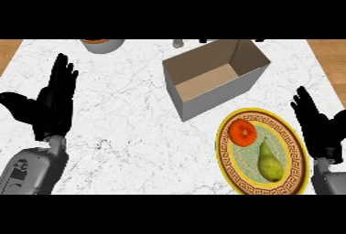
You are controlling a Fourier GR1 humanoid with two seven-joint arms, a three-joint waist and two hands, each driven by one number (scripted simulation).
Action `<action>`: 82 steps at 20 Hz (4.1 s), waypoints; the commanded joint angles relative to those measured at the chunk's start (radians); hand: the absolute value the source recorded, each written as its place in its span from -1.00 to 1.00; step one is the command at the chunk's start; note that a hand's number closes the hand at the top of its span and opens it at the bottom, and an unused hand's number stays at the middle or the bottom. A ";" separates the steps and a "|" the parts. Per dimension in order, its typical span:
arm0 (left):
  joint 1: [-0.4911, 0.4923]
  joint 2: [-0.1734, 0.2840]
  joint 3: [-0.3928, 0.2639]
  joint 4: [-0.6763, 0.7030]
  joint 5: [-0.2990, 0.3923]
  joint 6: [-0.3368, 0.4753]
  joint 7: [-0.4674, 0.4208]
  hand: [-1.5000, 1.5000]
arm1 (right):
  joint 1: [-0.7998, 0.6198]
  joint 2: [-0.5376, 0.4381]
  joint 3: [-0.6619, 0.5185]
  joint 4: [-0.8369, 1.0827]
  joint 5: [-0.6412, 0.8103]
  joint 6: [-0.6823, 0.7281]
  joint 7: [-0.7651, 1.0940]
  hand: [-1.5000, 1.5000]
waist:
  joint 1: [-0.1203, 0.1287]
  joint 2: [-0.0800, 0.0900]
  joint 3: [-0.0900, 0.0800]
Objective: Pick the pear from the plate and place it in the cardboard box
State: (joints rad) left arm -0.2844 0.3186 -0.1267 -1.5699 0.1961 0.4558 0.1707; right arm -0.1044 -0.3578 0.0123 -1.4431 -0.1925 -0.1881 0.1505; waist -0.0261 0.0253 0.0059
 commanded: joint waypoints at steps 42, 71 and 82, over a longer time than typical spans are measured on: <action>0.136 0.111 -0.133 0.244 -0.194 -0.280 -0.227 0.00 | 1.003 0.049 0.119 -0.981 1.123 0.041 0.363 -1.00 | 0.060 -0.015 -0.009; 0.131 0.004 0.008 0.186 -0.327 -0.389 -0.134 0.00 | 0.439 0.185 0.226 -0.558 1.272 0.258 0.560 -1.00 | 0.025 -0.026 -0.006; 0.151 -0.019 0.098 0.304 -0.376 -0.437 -0.271 0.00 | 0.344 0.201 0.132 -0.384 1.252 0.224 0.485 -1.00 | 0.024 -0.025 -0.006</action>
State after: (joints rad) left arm -0.1314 0.2985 -0.0665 -1.3286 -0.1617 0.0294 -0.0420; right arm 0.2717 -0.1626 0.1730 -1.8708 1.0822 0.0315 0.6578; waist -0.0016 -0.0004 0.0001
